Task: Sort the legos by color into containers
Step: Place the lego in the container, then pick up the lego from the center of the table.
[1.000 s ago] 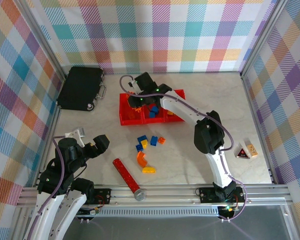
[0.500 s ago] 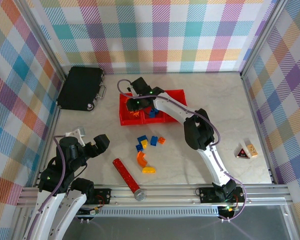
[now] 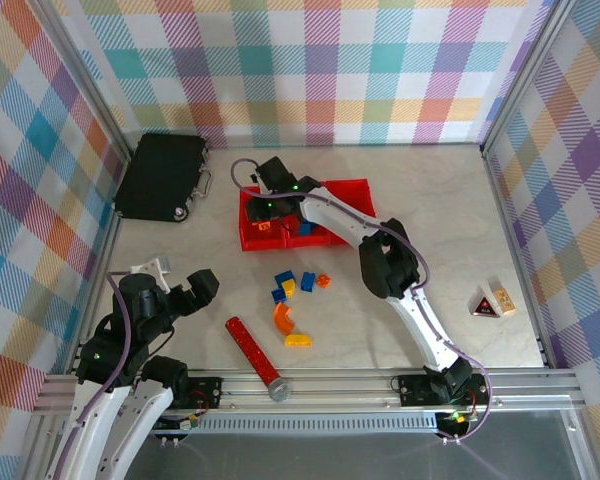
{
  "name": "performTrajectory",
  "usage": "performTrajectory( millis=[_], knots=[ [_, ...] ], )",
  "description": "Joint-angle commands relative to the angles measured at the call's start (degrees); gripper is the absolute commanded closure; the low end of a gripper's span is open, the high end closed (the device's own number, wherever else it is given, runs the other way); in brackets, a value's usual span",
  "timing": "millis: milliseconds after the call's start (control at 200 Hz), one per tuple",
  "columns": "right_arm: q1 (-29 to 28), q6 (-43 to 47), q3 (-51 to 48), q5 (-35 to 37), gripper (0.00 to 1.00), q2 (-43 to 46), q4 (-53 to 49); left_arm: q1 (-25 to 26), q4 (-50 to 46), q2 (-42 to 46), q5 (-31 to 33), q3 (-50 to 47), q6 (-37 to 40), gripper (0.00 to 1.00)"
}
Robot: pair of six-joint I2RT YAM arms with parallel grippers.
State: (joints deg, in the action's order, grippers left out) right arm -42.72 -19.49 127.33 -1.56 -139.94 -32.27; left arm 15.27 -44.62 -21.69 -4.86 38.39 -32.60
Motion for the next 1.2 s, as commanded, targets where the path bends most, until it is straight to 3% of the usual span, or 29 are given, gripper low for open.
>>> performTrajectory(
  millis=[0,330,730,885,1040,1195],
  knots=[
    [0.1,-1.6,3.4,1.8,0.51,-2.5,-1.9,0.5,-0.5,0.2,0.3,0.7,-0.6,0.00],
    [-1.0,-1.2,3.5,4.2,0.43,3.1,-3.7,0.5,-0.2,0.1,0.4,0.4,-0.6,0.00],
    [-2.2,-2.6,0.4,2.9,0.41,16.9,-6.6,0.5,-0.3,-0.9,-1.8,0.7,-0.1,0.00],
    [-2.3,-2.8,-9.7,4.0,0.39,26.6,-4.1,0.6,-0.8,-3.4,-4.5,1.4,0.3,0.00],
    [-2.3,-3.7,-26.9,10.4,0.35,39.3,1.3,1.3,0.2,-6.8,-6.4,1.6,-0.3,0.00],
    [-2.0,-3.9,-42.7,17.6,0.23,51.3,2.3,7.6,1.5,-12.9,-2.8,3.4,-0.4,0.00]
  ],
)
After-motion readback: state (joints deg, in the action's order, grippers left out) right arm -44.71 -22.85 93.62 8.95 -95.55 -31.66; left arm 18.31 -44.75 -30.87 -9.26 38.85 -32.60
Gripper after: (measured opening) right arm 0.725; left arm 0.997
